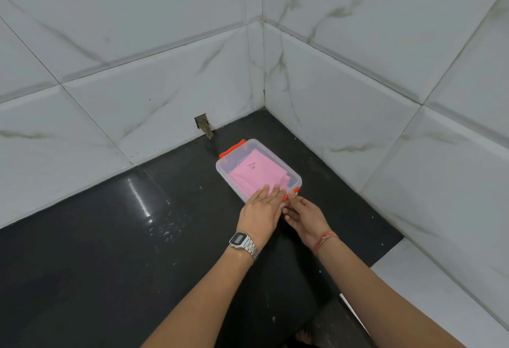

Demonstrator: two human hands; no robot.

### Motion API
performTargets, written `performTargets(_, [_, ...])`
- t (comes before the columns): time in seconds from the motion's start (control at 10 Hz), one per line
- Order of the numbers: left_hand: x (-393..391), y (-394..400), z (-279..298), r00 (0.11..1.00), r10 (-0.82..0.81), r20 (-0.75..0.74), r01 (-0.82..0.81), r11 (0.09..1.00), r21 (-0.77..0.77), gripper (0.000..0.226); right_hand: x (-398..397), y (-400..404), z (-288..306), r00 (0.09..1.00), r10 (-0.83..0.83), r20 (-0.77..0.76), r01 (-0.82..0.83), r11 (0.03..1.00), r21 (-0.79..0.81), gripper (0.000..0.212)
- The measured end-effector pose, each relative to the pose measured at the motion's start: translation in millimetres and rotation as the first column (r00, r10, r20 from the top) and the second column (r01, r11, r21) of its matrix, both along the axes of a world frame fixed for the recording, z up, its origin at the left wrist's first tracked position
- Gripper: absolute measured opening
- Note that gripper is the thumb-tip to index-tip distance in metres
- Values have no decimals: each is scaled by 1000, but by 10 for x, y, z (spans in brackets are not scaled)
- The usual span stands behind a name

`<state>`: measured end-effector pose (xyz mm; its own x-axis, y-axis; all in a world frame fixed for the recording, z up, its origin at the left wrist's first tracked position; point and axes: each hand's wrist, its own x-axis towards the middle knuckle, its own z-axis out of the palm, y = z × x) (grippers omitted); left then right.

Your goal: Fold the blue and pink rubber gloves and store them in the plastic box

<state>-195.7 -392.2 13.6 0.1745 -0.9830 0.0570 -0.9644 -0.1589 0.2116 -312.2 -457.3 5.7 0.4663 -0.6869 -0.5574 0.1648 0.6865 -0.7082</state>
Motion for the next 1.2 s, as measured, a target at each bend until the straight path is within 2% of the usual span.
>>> performTargets(0.1, [28,-69,34,1000,-1,-12,1,999,33,45,23,-37,21,1000,-17,-25,17,1000,-6,20])
performTargets(0.2, [48,-148,56,998,-22,64,16,995,100,46,42,-89,28,998,-14,-61,13,1000,-16,21])
performTargets(0.3, [16,-190,68,991,28,131,-42,994,101,45,42,-149,33,997,-14,-80,13,1000,-20,22])
performTargets(0.6, [-2,-358,149,998,56,-1,-56,987,150,46,32,-314,102,996,-7,-91,7,1000,-1,17])
performTargets(0.9, [31,-518,216,1000,1,6,-2,979,206,47,20,-447,141,990,-4,-144,-1,999,-35,16])
performTargets(1.2, [165,-238,64,990,-55,-131,64,996,65,54,76,-205,51,986,53,-155,-54,999,0,37])
